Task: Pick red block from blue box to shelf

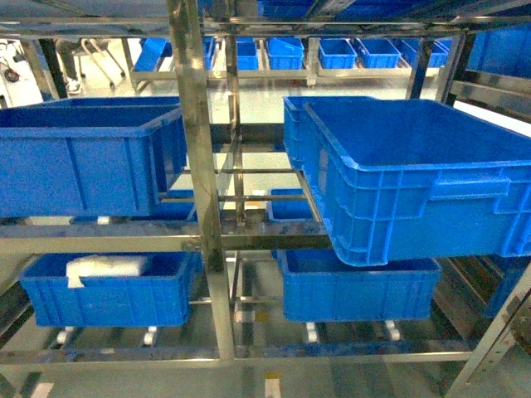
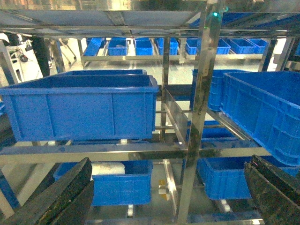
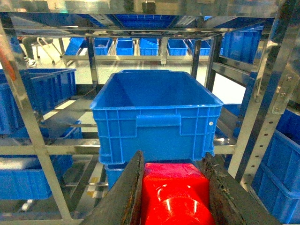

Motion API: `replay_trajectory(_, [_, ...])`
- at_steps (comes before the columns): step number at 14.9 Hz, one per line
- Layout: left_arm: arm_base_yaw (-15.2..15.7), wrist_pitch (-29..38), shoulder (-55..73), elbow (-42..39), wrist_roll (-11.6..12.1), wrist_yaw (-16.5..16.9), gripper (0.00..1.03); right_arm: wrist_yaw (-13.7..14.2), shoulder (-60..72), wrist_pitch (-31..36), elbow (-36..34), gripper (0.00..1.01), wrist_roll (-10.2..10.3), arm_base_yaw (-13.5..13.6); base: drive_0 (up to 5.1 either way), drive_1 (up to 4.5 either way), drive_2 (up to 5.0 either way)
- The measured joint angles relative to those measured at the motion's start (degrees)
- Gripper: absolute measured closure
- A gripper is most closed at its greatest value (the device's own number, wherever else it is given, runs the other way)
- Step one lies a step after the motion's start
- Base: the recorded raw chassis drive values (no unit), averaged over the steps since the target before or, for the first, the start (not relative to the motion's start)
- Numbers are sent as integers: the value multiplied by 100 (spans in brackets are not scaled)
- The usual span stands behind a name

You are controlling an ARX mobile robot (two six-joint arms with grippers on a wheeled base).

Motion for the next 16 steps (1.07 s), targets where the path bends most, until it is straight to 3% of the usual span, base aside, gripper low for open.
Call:
replay_trajectory(12, [0,0,0,0,-2,-2,5,0,0,-7,0,72,0,0,4,408,-399])
replay_trajectory(16, [0,17,0,0,-2,0,5,0,0,-4,0,72,-2,0,0,0,0])
